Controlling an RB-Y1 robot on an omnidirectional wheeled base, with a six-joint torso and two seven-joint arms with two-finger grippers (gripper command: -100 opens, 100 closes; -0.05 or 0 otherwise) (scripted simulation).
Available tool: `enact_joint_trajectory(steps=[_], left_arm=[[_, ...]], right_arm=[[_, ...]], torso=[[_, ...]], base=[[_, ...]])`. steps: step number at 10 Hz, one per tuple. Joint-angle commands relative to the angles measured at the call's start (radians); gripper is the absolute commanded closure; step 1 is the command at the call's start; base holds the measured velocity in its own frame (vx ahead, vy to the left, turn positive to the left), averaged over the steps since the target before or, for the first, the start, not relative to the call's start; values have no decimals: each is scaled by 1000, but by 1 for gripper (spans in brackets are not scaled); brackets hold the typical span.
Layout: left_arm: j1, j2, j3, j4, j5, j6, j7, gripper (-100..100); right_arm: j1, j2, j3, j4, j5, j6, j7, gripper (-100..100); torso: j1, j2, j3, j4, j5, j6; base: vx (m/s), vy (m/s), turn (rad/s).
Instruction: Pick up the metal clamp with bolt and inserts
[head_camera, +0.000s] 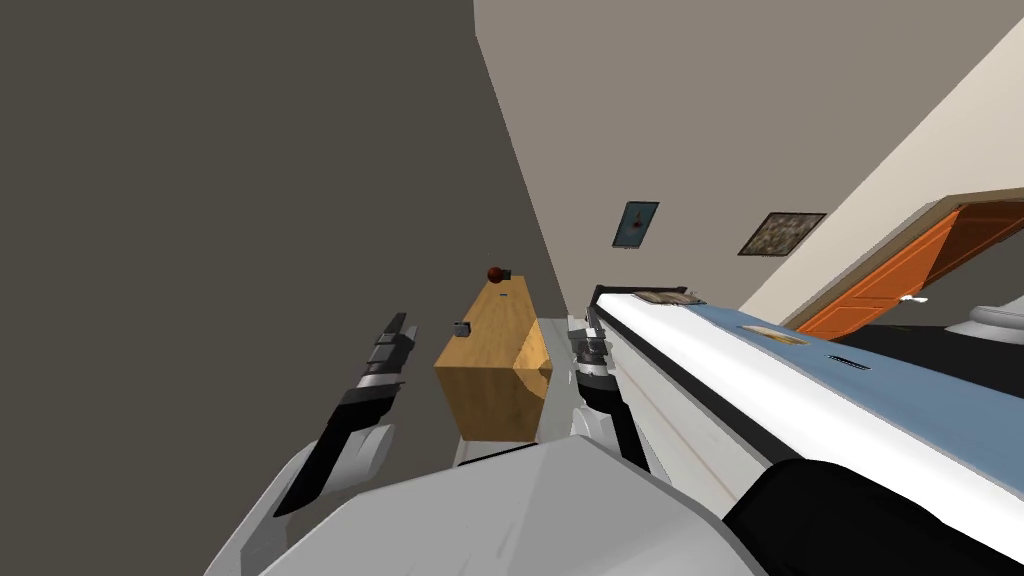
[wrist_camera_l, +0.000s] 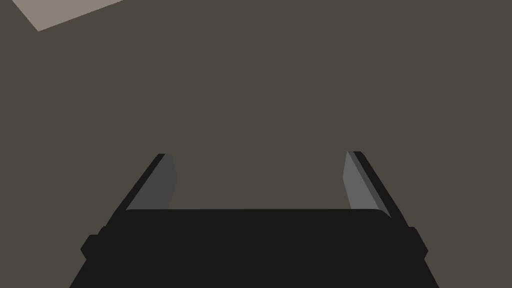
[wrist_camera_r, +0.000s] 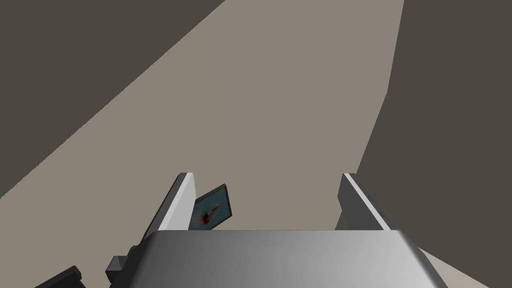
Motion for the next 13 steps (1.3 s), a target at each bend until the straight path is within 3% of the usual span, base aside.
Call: enact_joint_trajectory(steps=[1,2,3,4,5,6,7,8,10,13], left_arm=[[-17,8,-2,11,6,45,-6,-100],[-57,30,-2,51,22,75,-15,-100],[-57,30,-2,51,22,97,-15,-100],[-100,52,-1,93,39,127,-24,-100],[-100,52,-1,93,39,152,-24,-100],[-135,75,-1,137,56,175,-34,-100],[-144,75,-1,138,56,206,-34,-100],[-176,98,0,173,74,234,-44,-100],[-191,98,0,186,74,269,-44,-100],[-283,147,1,276,112,366,-65,-100]], right_arm=[[0,0,0,0,0,0,0,0],[0,0,0,0,0,0,0,0],[0,0,0,0,0,0,0,0],[0,0,0,0,0,0,0,0],[0,0,0,0,0,0,0,0],[0,0,0,0,0,0,0,0],[0,0,0,0,0,0,0,0],[0,0,0,0,0,0,0,0],[0,0,0,0,0,0,0,0],[0,0,0,0,0,0,0,0]], torso=[[0,0,0,0,0,0],[0,0,0,0,0,0],[0,0,0,0,0,0],[0,0,0,0,0,0],[0,0,0,0,0,0],[0,0,0,0,0,0],[0,0,0,0,0,0],[0,0,0,0,0,0],[0,0,0,0,0,0],[0,0,0,0,0,-1]], base=[[-7,1,-49],[-9,-4,-104],[-8,-2,-51],[-11,-2,-73],[-11,-1,-57],[-15,-3,-88],[-13,-1,-54],[-16,-4,-100],[-10,-1,-28],[-16,-3,-86]])
